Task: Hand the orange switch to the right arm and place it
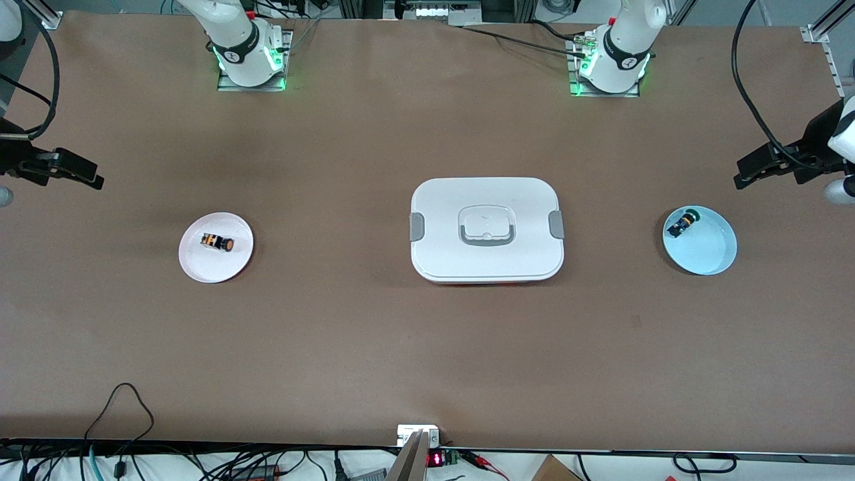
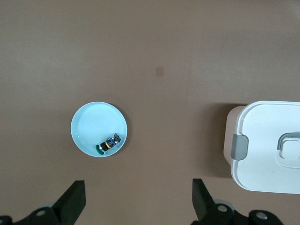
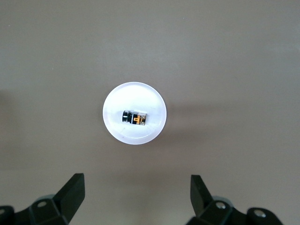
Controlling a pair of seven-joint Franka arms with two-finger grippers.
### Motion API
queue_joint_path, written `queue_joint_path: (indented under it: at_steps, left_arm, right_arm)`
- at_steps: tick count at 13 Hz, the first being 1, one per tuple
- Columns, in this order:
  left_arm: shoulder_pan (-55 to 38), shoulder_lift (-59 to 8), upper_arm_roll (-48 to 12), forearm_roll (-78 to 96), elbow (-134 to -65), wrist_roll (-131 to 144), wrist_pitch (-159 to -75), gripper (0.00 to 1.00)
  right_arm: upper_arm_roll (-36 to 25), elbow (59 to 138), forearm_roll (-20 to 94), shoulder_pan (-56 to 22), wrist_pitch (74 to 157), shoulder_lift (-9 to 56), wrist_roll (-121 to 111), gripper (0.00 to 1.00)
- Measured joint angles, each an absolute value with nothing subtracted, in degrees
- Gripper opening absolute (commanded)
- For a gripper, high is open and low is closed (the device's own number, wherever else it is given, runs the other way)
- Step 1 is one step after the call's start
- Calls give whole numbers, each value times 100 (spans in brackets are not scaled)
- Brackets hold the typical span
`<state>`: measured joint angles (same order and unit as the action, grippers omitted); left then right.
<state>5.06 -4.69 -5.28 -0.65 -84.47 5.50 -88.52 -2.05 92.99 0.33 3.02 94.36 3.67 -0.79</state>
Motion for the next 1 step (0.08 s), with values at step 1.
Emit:
queue_joint_path:
  at_steps: [1]
  left_arm:
    - [530,-470,-520,-65,-8443,513,-8852,100]
  right_arm:
    - [-198,9299,33,295,9436,367,-3,100]
